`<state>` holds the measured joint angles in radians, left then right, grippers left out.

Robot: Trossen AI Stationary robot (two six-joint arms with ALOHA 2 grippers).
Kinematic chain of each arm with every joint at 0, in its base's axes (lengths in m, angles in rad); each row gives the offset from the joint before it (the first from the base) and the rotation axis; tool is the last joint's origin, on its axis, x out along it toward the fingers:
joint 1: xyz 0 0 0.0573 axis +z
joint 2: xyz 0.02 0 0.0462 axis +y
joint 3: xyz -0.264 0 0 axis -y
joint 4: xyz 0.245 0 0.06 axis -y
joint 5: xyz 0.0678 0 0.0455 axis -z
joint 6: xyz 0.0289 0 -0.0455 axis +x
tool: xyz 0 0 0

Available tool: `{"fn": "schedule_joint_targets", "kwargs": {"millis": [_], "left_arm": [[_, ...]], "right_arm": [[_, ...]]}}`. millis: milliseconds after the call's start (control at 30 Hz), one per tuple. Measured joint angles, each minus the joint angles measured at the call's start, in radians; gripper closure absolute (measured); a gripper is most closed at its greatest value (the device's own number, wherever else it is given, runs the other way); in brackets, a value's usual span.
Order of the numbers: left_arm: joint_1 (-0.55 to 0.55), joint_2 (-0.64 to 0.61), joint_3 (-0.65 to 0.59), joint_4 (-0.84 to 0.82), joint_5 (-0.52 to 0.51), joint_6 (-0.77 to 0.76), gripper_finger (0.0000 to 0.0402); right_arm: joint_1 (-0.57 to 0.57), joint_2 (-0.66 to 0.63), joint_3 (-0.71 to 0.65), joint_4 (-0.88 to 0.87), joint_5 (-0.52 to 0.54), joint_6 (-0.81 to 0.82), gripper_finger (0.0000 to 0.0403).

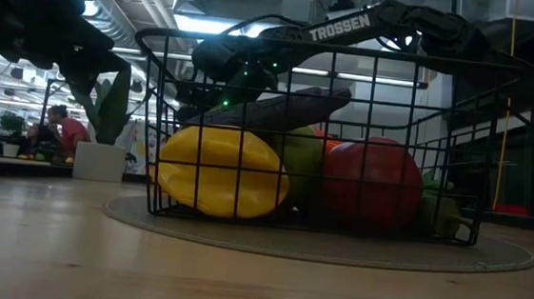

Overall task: Build produce basket
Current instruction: Put the yellow pear into the black wire basket

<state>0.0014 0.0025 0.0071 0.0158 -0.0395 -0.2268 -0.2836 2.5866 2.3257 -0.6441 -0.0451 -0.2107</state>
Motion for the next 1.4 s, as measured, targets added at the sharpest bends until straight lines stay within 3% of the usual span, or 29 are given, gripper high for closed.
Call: {"fn": "schedule_joint_targets", "kwargs": {"millis": [200,567,967,1167,1400], "left_arm": [[0.000,0.000,0.000,0.000,0.000,0.000,0.0207],[0.000,0.000,0.000,0.000,0.000,0.000,0.0207],[0.000,0.000,0.000,0.000,0.000,0.000,0.0207],[0.000,0.000,0.000,0.000,0.000,0.000,0.0207],[0.000,0.000,0.000,0.000,0.000,0.000,0.0207]], "right_arm": [[-0.004,-0.022,0.024,-0.047,0.039,0.000,0.0204],[0.000,-0.188,0.028,-0.139,0.070,0.017,0.0206],[0.135,-0.479,0.030,-0.616,-0.105,0.139,0.0206],[0.242,-0.581,0.031,-0.808,-0.100,0.251,0.0206],[0.322,-0.591,0.030,-0.931,-0.098,0.334,0.0205]]}}
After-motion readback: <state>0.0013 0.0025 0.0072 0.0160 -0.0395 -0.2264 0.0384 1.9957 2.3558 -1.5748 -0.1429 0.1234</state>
